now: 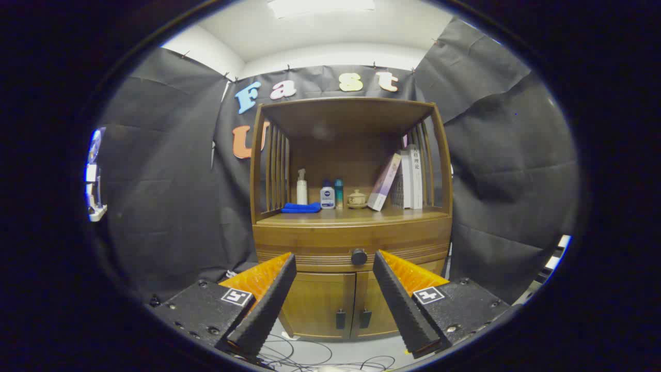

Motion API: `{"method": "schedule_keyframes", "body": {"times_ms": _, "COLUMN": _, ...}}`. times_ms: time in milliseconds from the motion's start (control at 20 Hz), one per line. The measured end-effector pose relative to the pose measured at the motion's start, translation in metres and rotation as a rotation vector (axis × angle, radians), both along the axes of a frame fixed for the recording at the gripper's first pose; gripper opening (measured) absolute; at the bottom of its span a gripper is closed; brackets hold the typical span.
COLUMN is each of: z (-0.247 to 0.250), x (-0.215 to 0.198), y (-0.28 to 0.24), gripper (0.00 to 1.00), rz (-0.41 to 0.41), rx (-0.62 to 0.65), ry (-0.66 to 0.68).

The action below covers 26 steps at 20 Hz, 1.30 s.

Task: Pull open the drawer, take out the items inside it, and place them on the countertop above the cabinet.

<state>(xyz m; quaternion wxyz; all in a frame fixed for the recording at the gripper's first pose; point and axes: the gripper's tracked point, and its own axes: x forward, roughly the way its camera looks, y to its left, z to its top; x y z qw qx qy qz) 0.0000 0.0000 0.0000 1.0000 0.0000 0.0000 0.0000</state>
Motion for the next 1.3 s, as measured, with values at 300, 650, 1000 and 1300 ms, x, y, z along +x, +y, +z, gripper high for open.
{"method": "schedule_keyframes", "body": {"times_ms": 300, "z": 0.001, "x": -0.002, "y": 0.001, "gripper": 0.99, "rz": 0.006, "rx": -0.002, "ry": -0.005}}
{"method": "schedule_keyframes", "body": {"times_ms": 650, "z": 0.001, "x": -0.002, "y": 0.002, "gripper": 0.98, "rz": 0.008, "rx": -0.002, "ry": -0.004}}
{"method": "schedule_keyframes", "body": {"times_ms": 1000, "z": -0.008, "x": 0.023, "y": -0.008, "gripper": 0.98, "rz": 0.008, "rx": -0.003, "ry": 0.013}}
{"method": "schedule_keyframes", "body": {"times_ms": 1300, "z": -0.007, "x": 0.09, "y": -0.02, "gripper": 0.99, "rz": 0.0, "rx": -0.023, "ry": 0.008}}
